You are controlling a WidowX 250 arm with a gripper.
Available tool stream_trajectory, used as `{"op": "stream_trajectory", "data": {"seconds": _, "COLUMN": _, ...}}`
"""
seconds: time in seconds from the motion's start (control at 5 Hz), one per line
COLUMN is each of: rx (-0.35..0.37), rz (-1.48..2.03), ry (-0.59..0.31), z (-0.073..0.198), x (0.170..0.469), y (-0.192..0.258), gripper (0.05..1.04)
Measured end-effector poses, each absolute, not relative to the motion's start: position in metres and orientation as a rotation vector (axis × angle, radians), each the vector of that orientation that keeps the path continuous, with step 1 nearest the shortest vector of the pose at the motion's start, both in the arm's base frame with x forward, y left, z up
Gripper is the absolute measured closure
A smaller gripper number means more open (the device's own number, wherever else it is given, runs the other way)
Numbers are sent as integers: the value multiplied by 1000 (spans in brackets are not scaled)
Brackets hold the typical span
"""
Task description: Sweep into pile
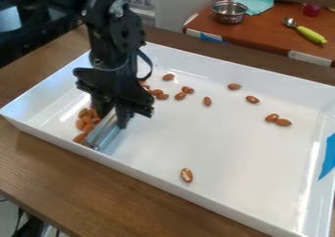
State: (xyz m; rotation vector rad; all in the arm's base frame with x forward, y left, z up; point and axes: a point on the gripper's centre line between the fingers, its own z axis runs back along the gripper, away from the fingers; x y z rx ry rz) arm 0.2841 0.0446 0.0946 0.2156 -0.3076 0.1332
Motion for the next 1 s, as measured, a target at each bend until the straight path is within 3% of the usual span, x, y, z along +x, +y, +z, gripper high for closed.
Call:
{"op": "stream_trajectory", "data": {"seconds": 0.2, "rx": 283, "rz": 167, "ry": -329, "z": 99, "x": 280, "y": 56, "gripper": 734}}
{"op": "stream_trajectory", "data": {"seconds": 0.4, "rx": 203, "rz": 181, "ry": -398, "z": 123, "x": 276, "y": 44, "gripper": 734}}
{"op": "stream_trajectory", "data": {"seconds": 0.6, "rx": 110, "rz": 133, "ry": -413, "z": 136, "x": 269, "y": 0, "gripper": 734}}
{"op": "stream_trajectory", "data": {"seconds": 0.8, "rx": 70, "rz": 119, "ry": -404, "z": 143, "x": 270, "y": -44, "gripper": 734}}
{"op": "stream_trajectory", "data": {"seconds": 1.0, "rx": 39, "rz": 131, "ry": -393, "z": 150, "x": 292, "y": -89, "gripper": 734}}
